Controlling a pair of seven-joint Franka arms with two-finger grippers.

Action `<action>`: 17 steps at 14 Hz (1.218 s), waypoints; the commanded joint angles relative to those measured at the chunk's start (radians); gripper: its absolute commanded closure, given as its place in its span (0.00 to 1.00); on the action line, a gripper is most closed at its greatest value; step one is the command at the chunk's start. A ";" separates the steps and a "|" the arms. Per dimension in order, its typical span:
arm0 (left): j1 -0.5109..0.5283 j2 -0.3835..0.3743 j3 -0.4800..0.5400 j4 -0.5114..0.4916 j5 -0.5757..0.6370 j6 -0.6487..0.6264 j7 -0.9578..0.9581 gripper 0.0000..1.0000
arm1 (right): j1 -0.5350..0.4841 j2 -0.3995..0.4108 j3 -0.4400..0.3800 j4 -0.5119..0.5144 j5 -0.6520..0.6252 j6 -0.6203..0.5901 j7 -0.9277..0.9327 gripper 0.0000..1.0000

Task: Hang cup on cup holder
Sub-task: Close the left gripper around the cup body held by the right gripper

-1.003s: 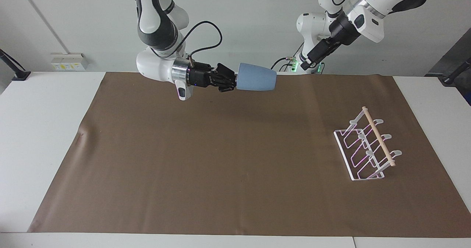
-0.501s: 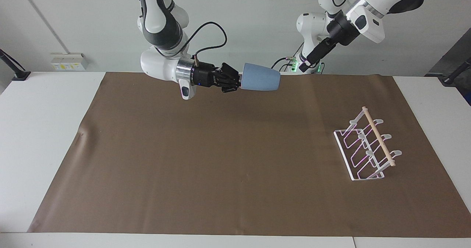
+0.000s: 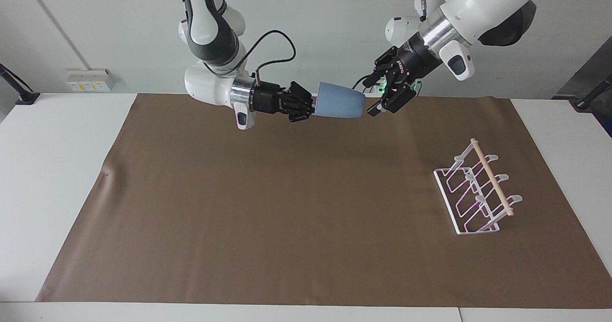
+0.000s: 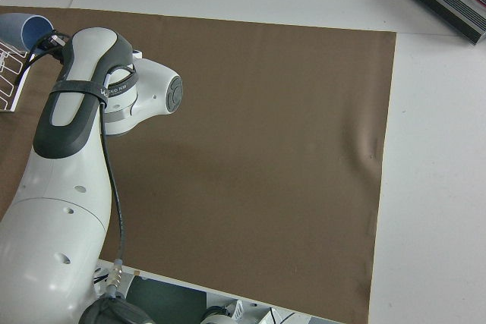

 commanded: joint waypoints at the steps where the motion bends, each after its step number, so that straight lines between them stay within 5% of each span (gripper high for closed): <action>1: -0.007 0.042 0.002 0.016 -0.038 -0.006 -0.065 0.00 | 0.009 -0.007 -0.001 -0.012 0.026 0.021 -0.034 1.00; 16: -0.029 0.039 -0.006 -0.022 -0.043 -0.061 -0.080 0.00 | 0.009 -0.007 -0.001 -0.011 0.026 0.023 -0.031 1.00; 17: -0.029 0.039 -0.008 -0.024 -0.043 -0.060 -0.080 0.08 | 0.009 -0.007 -0.001 -0.011 0.026 0.023 -0.031 1.00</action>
